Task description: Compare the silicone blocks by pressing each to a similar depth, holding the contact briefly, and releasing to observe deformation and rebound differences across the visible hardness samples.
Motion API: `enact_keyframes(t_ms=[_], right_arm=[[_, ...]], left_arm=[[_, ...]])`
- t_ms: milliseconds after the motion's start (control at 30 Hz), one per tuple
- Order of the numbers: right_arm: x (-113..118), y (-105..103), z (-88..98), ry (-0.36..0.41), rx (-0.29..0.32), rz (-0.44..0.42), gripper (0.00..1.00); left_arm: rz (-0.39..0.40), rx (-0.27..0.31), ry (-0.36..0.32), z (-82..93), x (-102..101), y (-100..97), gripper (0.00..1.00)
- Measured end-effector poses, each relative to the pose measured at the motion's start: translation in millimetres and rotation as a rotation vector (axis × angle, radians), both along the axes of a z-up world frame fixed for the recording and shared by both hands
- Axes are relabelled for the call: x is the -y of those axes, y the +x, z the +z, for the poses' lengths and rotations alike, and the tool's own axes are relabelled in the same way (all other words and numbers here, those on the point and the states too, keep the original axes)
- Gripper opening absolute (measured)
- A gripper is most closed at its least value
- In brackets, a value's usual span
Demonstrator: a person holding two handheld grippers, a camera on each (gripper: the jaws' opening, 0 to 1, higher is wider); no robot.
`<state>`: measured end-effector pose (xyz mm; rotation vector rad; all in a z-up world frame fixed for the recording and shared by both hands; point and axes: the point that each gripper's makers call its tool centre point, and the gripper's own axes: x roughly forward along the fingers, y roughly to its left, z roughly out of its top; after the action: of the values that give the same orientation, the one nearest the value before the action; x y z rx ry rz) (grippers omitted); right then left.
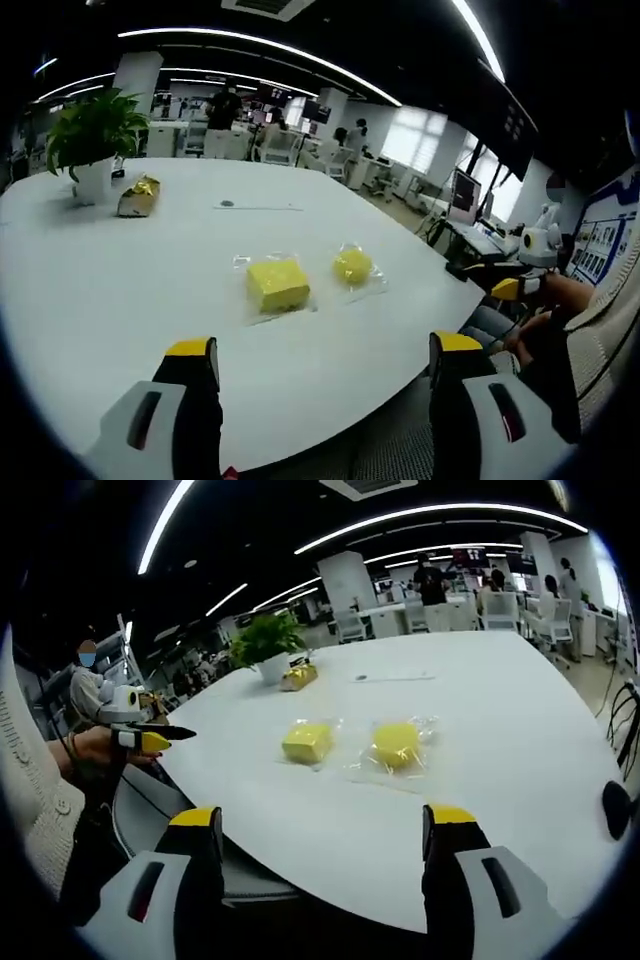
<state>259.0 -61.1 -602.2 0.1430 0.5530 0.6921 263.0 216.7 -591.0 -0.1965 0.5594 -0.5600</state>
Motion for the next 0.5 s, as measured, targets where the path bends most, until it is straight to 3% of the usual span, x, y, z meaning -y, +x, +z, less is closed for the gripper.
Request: enact_keyframes(t_ms=[200, 300, 500], right_arm=[[1.9, 0.0, 4.9, 0.009, -0.009, 0.004, 0.79], [-1.3, -2.8, 10.0, 0.022, -0.012, 0.033, 0.73], [-1.4, -1.5, 8.9, 0.017, -0.017, 0.032, 0.78]], left_arm=[[-0.024, -0.016, 0.003, -1.8, 2.8, -2.2, 0.86], [-0.028, -0.017, -0.004, -0.3, 3.9, -2.5, 0.83], [-0.028, -0.005, -0.008, 2.3, 3.6, 0.0, 0.84]])
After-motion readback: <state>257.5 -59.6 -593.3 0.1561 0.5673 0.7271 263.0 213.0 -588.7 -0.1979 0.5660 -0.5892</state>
